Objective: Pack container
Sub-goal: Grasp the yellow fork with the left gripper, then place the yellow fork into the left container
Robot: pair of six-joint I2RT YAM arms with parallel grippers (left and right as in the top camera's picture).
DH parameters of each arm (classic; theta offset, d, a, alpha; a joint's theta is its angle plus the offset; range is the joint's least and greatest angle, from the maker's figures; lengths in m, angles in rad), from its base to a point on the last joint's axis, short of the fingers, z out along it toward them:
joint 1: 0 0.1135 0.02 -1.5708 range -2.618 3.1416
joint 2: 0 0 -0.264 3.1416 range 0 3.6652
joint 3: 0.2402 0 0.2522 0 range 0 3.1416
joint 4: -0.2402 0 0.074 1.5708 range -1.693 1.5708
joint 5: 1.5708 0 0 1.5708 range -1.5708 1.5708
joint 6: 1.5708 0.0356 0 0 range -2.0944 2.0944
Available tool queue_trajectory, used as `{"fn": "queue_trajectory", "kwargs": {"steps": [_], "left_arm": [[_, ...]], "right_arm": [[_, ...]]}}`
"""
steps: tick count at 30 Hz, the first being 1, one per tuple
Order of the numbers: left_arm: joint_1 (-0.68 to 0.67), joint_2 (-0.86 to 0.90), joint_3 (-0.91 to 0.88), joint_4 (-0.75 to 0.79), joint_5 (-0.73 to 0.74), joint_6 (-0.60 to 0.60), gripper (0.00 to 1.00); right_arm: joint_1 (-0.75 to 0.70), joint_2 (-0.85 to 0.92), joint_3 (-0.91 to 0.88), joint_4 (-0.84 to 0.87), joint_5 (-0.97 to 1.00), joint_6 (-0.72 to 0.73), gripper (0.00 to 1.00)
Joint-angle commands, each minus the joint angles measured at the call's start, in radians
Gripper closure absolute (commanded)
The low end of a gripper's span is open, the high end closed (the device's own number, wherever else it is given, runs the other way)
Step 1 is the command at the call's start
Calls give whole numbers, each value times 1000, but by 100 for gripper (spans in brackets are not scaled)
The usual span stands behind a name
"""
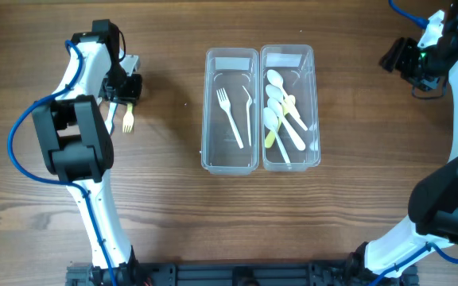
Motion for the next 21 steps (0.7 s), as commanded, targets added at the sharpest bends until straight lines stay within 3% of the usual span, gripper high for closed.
{"fn": "queue_trajectory", "kwargs": {"steps": [1,6,9,11,14,19,20,21], "left_arm": [[-2,24,0,-13,2,2,96],[-30,-39,46,-95,8,-30,96],[-100,-134,161,-163,23,-74,96],[-204,-221,263,-197,128,-172,96],[-350,-297,279,-116,140,-301,96],[-528,-179,230,-55,143,-547,96],[-553,-154,229,-55,143,-549,92],[-571,-141,229,-51,143,-548,76]], "right_arm": [[6,-8,8,0,21,11,33],[6,-8,8,8,20,11,33],[6,-8,8,7,20,11,33],[6,-8,8,6,20,11,33],[6,-8,8,6,20,11,33],[6,-8,8,7,21,11,33],[6,-8,8,7,20,11,33],[6,-8,8,7,20,11,33]]}}
